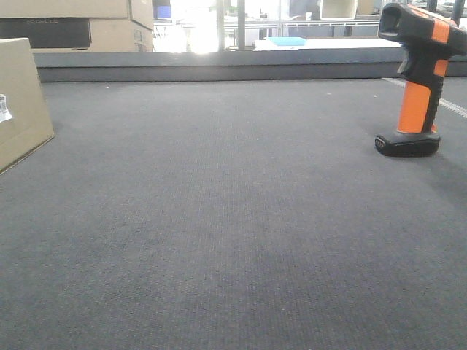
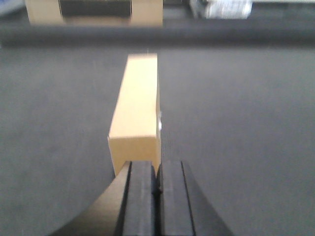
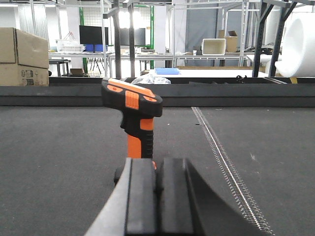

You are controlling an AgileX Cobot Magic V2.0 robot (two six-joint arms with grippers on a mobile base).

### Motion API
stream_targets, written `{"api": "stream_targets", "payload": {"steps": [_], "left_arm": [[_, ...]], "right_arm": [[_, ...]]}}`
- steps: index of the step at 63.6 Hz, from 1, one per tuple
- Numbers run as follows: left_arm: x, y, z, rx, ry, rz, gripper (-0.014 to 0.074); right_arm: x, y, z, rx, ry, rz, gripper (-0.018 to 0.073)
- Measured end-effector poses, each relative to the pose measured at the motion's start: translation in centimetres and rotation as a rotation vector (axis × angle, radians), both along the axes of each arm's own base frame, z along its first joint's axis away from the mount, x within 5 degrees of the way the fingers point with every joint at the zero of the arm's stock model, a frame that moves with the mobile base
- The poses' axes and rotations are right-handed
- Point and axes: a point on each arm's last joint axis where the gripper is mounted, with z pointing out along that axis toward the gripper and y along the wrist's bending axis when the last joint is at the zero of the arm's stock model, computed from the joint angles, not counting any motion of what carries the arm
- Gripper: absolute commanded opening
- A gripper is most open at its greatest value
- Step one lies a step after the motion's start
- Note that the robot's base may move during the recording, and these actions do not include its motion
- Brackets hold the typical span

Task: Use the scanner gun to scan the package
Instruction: 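Move the left gripper down around the cardboard box and close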

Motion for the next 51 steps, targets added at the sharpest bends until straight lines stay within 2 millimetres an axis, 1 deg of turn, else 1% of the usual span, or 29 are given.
{"api": "stream_targets", "payload": {"steps": [6, 11, 15, 18, 21, 24, 33, 37, 46, 51], "left_arm": [[2.8, 0.1, 1.2, -0.002, 0.129, 0.007, -0.0111], [5.4, 0.1, 1.8, -0.005, 0.218, 0.01, -0.0111], [7.6, 0.1, 2.6, -0.005, 0.249, 0.011, -0.0111], [8.9, 0.1, 3.2, -0.005, 0.26, 0.011, -0.0111], [10.9, 0.1, 4.1, -0.005, 0.264, 0.011, -0.0111], [12.1, 0.1, 4.7, -0.005, 0.263, 0.011, -0.0111], [14.8, 0.1, 6.0, -0.01, 0.251, 0.01, -0.0111], [15.8, 0.2, 6.3, -0.01, 0.266, 0.013, -0.0111], [17.8, 0.9, 6.9, -0.053, 0.397, 0.048, -0.0111], [19.3, 1.8, 6.4, -0.082, 0.516, 0.077, -0.0111]], "right_arm": [[0.0, 0.0, 0.0, 0.0, 0.0, 0.0, -0.0167], [0.0, 0.0, 0.0, 0.0, 0.0, 0.0, -0.0167], [0.0, 0.0, 0.0, 0.0, 0.0, 0.0, -0.0167], [0.0, 0.0, 0.0, 0.0, 0.0, 0.0, -0.0167], [0.0, 0.0, 0.0, 0.0, 0.0, 0.0, -0.0167], [0.0, 0.0, 0.0, 0.0, 0.0, 0.0, -0.0167], [0.0, 0.0, 0.0, 0.0, 0.0, 0.0, -0.0167], [0.0, 0.0, 0.0, 0.0, 0.0, 0.0, -0.0167], [0.0, 0.0, 0.0, 0.0, 0.0, 0.0, -0.0167], [0.0, 0.0, 0.0, 0.0, 0.0, 0.0, -0.0167]]}}
